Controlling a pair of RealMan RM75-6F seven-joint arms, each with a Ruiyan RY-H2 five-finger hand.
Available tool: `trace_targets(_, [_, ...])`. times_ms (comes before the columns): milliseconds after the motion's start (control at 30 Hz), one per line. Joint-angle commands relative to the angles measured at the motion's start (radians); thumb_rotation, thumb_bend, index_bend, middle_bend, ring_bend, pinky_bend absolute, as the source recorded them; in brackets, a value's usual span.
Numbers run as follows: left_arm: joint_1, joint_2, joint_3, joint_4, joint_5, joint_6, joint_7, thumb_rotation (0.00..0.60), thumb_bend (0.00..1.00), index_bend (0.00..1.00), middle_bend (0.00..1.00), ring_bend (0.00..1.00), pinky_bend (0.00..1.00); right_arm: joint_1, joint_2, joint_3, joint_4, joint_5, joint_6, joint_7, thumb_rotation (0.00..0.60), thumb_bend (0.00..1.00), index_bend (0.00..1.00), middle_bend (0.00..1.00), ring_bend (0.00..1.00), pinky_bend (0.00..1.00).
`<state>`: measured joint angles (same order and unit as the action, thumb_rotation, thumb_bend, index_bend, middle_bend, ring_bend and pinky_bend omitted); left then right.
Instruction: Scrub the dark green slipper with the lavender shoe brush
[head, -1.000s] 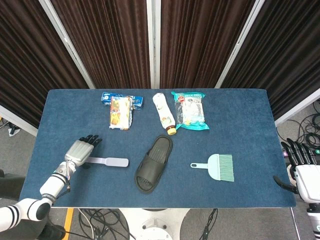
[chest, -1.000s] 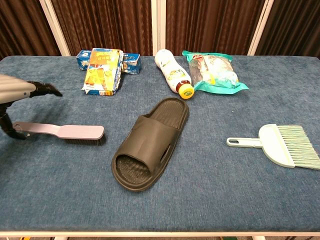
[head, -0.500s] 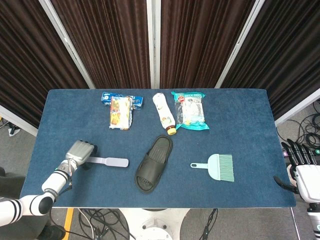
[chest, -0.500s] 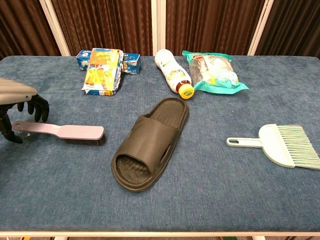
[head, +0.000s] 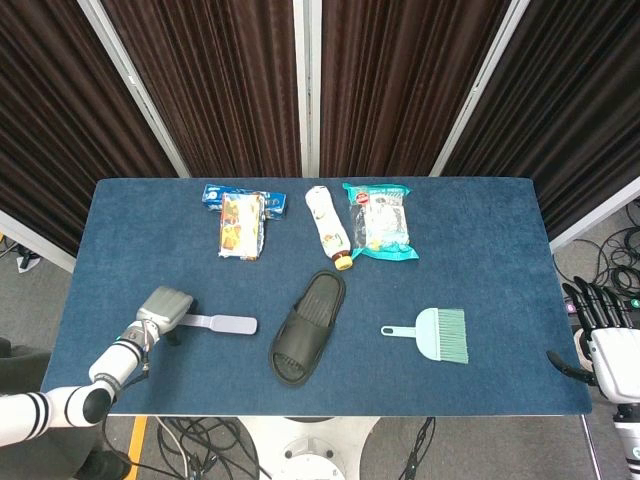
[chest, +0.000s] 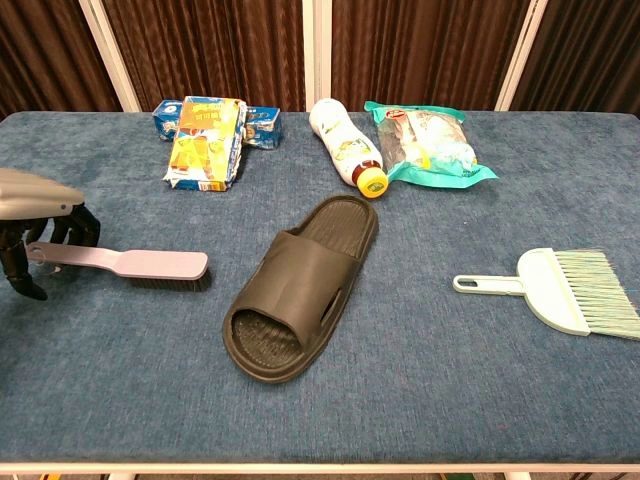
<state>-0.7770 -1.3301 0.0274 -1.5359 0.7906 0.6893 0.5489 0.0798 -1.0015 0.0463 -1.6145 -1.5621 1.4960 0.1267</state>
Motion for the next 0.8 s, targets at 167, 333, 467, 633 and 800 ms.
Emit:
trace_targets(167, [-0.029,0.018,0.015,-0.014,-0.022,-0.055,-0.044,0.6,0.06,0.51,0.59,0.45,0.5,-0.004,0.001,-0.001,-0.002,0.003,0.003,-0.001,0.6,0.09,0.0,0.01,0.0,0.0])
trace_targets(333, [-0.054,0.034,0.022,-0.02,-0.025,-0.109,-0.086,0.6,0.08,0.52,0.6,0.47,0.53,-0.006,0.001,-0.001,-0.001,0.004,0.004,0.0,0.6,0.09,0.0,0.01,0.0,0.0])
trace_targets(467, [-0.071,0.043,0.024,-0.019,-0.015,-0.164,-0.134,0.6,0.1,0.52,0.6,0.47,0.53,-0.005,0.001,-0.001,-0.002,0.006,0.002,-0.001,0.6,0.09,0.0,0.01,0.0,0.0])
trace_targets(633, [-0.088,0.045,0.028,-0.01,-0.002,-0.201,-0.186,0.6,0.21,0.52,0.6,0.47,0.53,-0.007,0.003,-0.001,-0.004,0.005,0.004,-0.003,0.6,0.09,0.0,0.01,0.0,0.0])
trace_targets(800, [-0.093,0.038,0.019,-0.005,0.03,-0.23,-0.246,0.6,0.35,0.56,0.63,0.51,0.58,-0.006,0.002,-0.001,-0.004,0.008,0.0,-0.003,0.6,0.09,0.0,0.01,0.0,0.0])
